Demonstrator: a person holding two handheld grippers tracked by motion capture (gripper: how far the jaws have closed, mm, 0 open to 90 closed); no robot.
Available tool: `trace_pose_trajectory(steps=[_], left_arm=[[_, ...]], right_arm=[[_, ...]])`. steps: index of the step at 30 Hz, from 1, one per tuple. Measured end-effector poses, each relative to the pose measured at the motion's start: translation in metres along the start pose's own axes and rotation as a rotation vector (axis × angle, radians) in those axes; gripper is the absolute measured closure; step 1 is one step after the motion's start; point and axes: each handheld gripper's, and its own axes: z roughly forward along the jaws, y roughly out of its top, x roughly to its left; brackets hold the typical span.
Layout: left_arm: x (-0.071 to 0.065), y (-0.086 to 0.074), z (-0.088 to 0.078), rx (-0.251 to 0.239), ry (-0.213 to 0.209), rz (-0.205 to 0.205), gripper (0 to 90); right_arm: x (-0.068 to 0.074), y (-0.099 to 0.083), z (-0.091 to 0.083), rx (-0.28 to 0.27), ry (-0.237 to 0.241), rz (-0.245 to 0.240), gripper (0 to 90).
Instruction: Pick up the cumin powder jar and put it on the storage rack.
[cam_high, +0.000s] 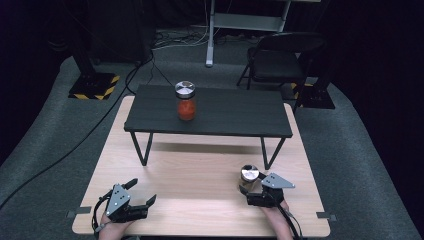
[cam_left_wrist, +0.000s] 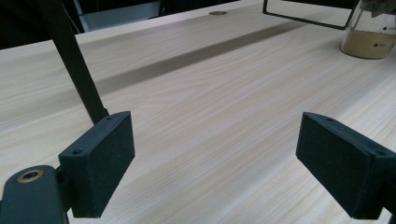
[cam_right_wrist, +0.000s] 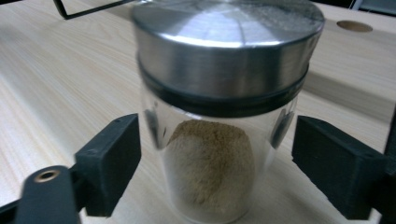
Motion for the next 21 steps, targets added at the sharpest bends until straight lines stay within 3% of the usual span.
trace_pose_trajectory(steps=[4, 6, 15, 21], left_arm=[[0.000, 0.000, 0.000, -0.001, 0.000, 0.000, 11.5], [0.000, 0.000, 0.000, 0.000, -0.001, -0.001, 11.5], [0.001, 0.000, 0.000, -0.003, -0.002, -0.005, 11.5], [0.001, 0.000, 0.001, -0.003, -0.002, -0.005, 11.5]], right_arm=[[-0.003, 0.005, 0.006, 0.028, 0.003, 0.018, 20.8], [-0.008, 0.004, 0.007, 0.021, 0.028, 0.036, 29.0], [-0.003, 0.021, 0.002, 0.073, 0.006, 0.023, 30.2], [-0.001, 0.034, -0.013, 0.032, 0.013, 0.001, 30.2]])
